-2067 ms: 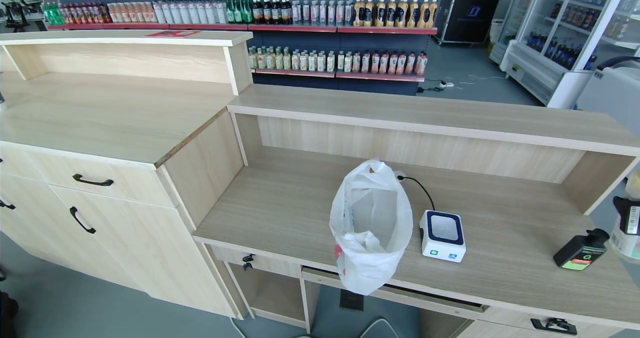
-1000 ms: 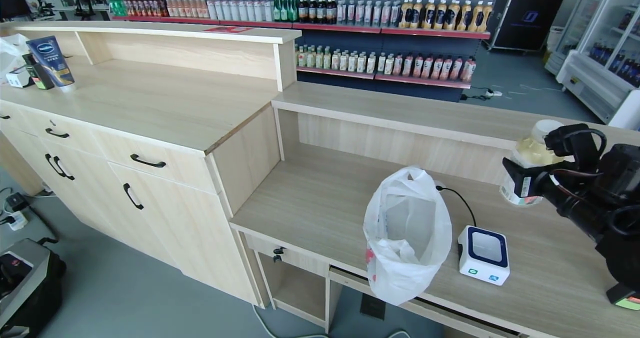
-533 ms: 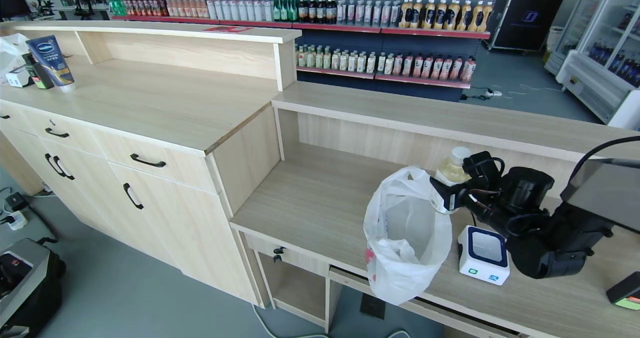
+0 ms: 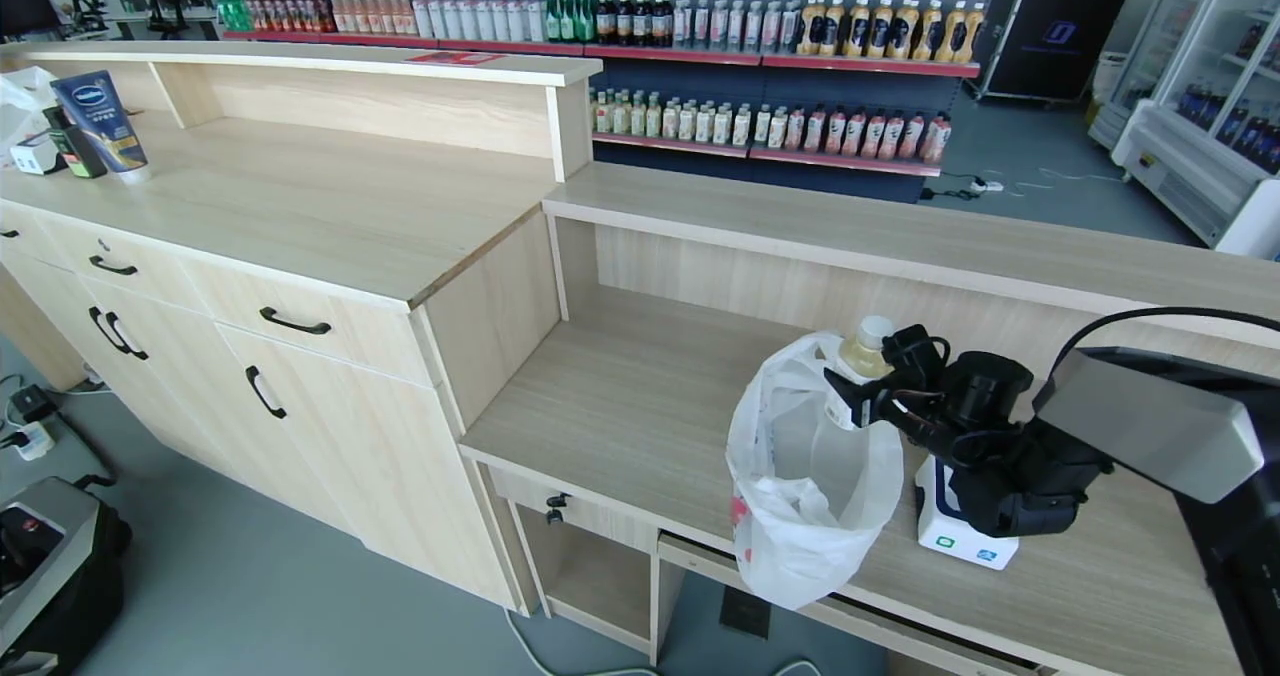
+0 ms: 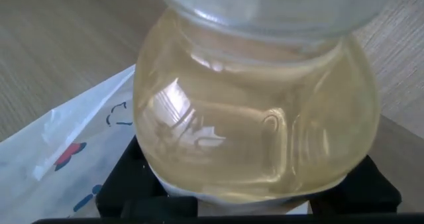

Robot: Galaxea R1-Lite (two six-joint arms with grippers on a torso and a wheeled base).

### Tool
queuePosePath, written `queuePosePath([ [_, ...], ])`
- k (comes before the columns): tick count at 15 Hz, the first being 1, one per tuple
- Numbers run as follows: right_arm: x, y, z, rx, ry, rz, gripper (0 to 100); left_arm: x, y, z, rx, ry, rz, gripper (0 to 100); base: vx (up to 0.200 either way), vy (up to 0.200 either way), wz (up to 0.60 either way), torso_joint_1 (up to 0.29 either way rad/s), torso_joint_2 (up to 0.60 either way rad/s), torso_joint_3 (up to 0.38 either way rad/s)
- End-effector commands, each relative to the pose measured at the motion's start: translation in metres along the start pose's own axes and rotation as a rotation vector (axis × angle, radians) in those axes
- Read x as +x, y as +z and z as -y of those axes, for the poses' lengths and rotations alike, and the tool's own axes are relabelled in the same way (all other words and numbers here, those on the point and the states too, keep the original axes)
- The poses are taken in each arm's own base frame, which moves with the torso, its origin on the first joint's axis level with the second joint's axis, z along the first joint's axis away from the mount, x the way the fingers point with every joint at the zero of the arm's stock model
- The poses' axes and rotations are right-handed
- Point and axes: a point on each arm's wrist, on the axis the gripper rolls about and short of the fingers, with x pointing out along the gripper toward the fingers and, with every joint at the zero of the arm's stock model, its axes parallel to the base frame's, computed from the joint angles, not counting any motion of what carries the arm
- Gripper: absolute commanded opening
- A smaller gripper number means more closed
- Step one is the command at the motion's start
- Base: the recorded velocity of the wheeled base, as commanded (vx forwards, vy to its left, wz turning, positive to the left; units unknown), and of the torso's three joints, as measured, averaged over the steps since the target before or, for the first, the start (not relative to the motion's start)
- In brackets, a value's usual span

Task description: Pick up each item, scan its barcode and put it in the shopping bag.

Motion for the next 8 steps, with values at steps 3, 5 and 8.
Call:
queuePosePath([
  [3,0.018,-0.026,0.000,0.020,0.010,-0.021,0,0.000,0.000,0.000,0.000,0.000,0.000,100,0.000,0.000,0.00,0.000,0.00,0.000],
  [5,0.025,-0.029,-0.001,0.021,0.015,-0.023,0,0.000,0.000,0.000,0.000,0.000,0.000,100,0.000,0.000,0.00,0.000,0.00,0.000],
  [8,0.030,-0.037,-0.004,0.022,0.045,-0.022,0,0.000,0.000,0.000,0.000,0.000,0.000,100,0.000,0.000,0.00,0.000,0.00,0.000],
])
